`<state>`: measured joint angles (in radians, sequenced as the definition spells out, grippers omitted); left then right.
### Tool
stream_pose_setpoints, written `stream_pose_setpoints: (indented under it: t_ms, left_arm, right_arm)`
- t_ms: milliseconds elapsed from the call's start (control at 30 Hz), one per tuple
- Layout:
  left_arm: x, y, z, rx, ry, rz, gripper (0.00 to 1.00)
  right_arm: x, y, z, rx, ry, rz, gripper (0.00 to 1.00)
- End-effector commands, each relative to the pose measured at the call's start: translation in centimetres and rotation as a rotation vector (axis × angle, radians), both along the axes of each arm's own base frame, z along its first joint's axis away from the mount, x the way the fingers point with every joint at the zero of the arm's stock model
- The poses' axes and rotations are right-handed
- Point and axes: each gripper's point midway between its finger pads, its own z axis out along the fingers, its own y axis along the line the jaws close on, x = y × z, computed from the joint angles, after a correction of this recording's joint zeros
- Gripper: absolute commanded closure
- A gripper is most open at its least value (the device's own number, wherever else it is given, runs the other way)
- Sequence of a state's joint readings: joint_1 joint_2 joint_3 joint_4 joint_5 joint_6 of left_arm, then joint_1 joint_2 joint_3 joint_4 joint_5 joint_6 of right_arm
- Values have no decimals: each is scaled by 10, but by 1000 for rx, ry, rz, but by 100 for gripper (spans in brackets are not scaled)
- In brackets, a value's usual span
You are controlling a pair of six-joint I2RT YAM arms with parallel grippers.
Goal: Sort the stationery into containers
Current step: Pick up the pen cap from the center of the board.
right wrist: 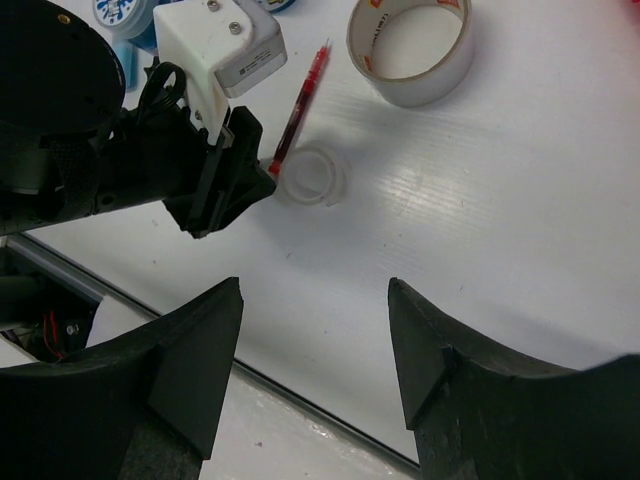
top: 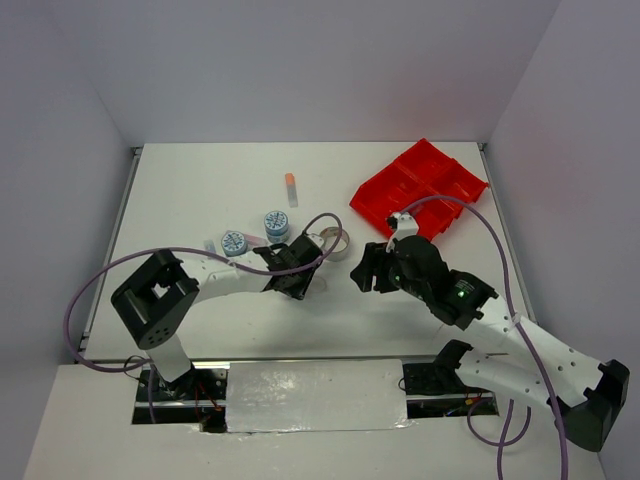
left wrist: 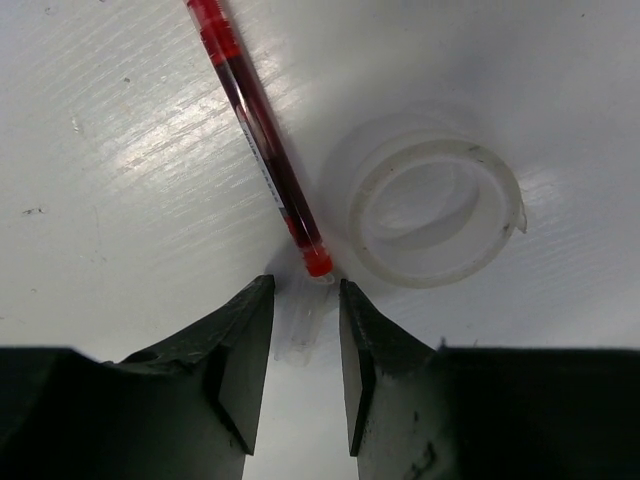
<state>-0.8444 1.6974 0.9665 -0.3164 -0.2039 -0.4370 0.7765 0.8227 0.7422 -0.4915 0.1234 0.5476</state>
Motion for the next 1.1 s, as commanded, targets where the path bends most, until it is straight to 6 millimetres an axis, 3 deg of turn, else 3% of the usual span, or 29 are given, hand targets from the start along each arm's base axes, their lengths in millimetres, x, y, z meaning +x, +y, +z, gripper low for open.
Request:
stream_pose_setpoints:
  t_ms: [0,133,433,567,667,833,967,1067]
  left_arm:
    - [-39,40,-40,156,144,24,56]
    - [-48,52,-45,193,171,76,64]
    - [-68,74,-51,288,207,163,73]
    - [-74,81,-50,311,211,195,84]
    - [-72,80,-43,285,191,226,98]
    - [-57,63,-6,165,111,287,100]
    - [-39,53,45,45,0,332,100]
    - [-26,58,88,-17,-104,396,100]
  right_arm:
    - [2,-1,9,6,-41,2,33]
    - [1,-1,11,12,-47,6,33]
    - [1,0,15,21,-51,11,32]
    - [0,0,15,25,-51,15,33]
    - [1,2,14,31,-51,20,32]
    - [4,5,2,31,-20,17,32]
    - [10,9,-3,20,-3,11,32]
    - [16,16,-8,5,24,11,33]
